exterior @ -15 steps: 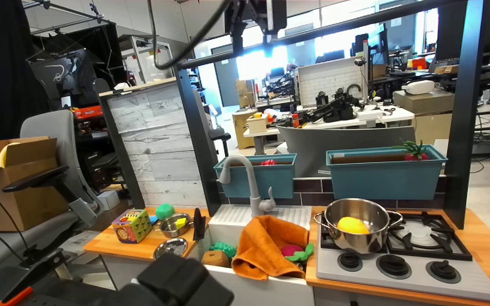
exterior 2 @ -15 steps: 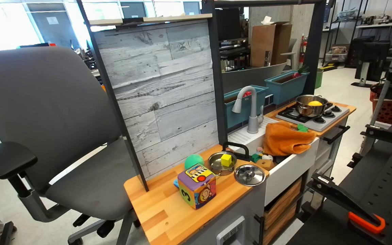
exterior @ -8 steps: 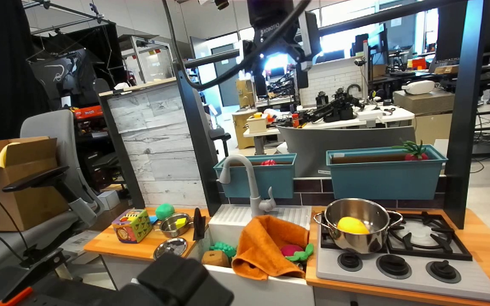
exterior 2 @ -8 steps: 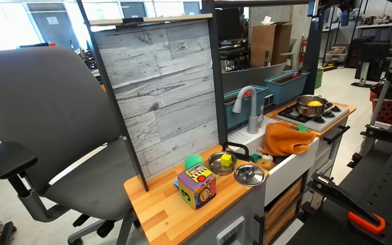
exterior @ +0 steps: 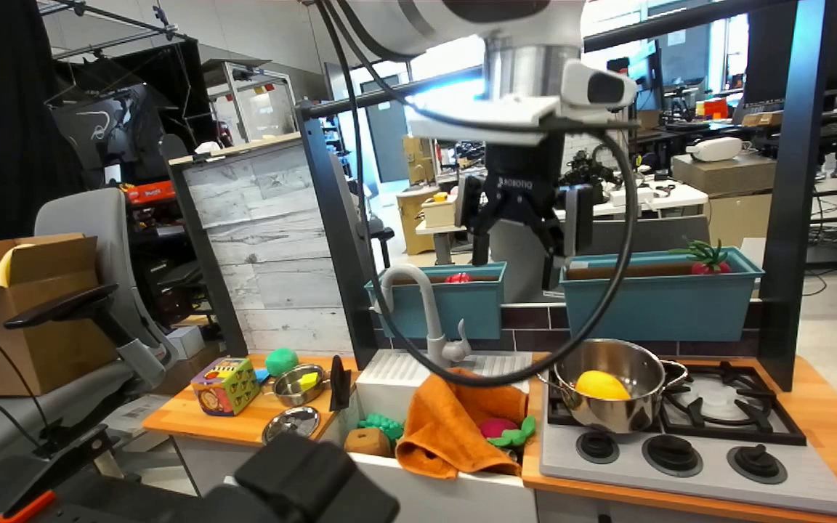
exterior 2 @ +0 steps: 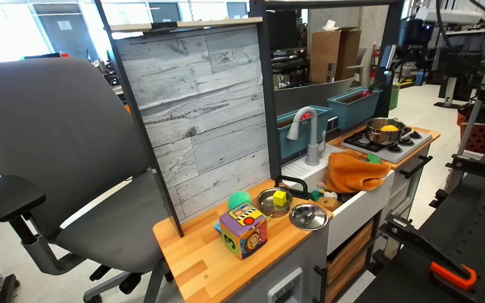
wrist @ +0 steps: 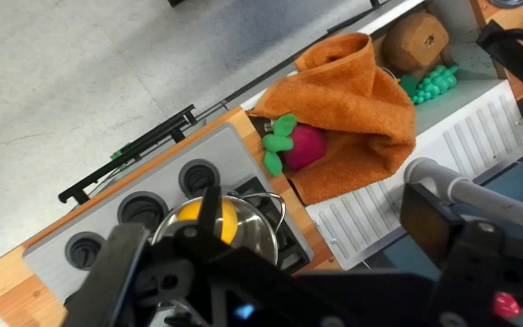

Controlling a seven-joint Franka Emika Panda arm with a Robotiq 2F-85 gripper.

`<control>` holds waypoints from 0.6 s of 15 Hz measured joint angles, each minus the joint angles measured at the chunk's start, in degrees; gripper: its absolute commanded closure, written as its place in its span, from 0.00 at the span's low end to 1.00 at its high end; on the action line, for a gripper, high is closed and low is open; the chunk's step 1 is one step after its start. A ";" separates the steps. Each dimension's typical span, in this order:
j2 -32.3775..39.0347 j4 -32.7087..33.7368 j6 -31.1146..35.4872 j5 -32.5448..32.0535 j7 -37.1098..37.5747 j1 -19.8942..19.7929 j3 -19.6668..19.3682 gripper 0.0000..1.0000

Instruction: Pick up the yellow plush toy from the pot and put it in the sink

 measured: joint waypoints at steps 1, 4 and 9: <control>2.12 0.81 1.39 1.95 -0.35 -1.09 0.92 0.00; 8.10 4.83 4.04 5.10 -0.34 -3.05 2.69 0.00; 14.80 14.47 4.98 5.94 2.57 -4.48 3.00 0.00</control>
